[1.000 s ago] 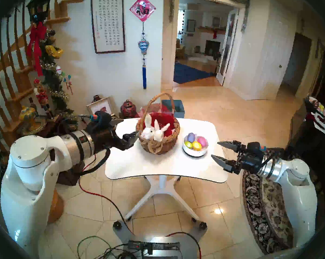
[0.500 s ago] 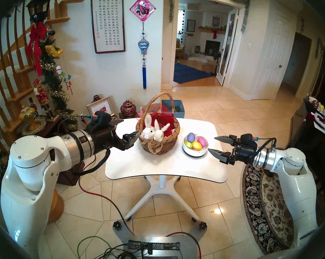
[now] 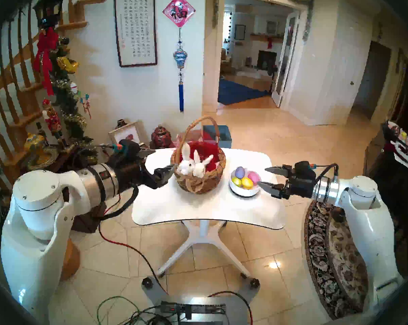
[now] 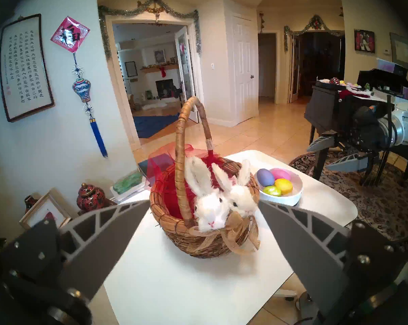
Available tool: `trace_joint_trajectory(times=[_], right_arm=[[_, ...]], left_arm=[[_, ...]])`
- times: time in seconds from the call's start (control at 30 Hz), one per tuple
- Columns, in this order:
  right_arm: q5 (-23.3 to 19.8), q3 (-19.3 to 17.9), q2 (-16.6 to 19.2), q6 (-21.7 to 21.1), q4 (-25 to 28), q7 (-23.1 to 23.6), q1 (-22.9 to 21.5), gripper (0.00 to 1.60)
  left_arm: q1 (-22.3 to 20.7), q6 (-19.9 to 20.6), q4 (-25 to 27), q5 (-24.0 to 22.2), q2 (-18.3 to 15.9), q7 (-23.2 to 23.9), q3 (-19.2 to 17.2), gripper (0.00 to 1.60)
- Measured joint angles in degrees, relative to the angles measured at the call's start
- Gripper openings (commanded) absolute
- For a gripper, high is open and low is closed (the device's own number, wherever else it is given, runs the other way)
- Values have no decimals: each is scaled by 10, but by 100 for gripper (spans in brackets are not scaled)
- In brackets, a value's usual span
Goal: Put easter egg into basket
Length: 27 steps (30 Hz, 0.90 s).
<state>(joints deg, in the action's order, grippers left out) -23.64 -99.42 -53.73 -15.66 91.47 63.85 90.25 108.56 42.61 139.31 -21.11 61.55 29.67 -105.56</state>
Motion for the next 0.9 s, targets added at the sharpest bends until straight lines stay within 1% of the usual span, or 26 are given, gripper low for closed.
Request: trace_joint_trajectory(times=[0.17,0.57,0.9], right_arm=[[9,25,0,-11,-16,-5,-32,160],[19,62,0,-36,-45,-9,-82,160],[18,86,0,-54,-56,-2,-111,160]], left_arm=[[0,0,0,1,1,1,0,160],[0,0,0,3,2,2,0,160],[-1,1,0,4,3,3,0,160]])
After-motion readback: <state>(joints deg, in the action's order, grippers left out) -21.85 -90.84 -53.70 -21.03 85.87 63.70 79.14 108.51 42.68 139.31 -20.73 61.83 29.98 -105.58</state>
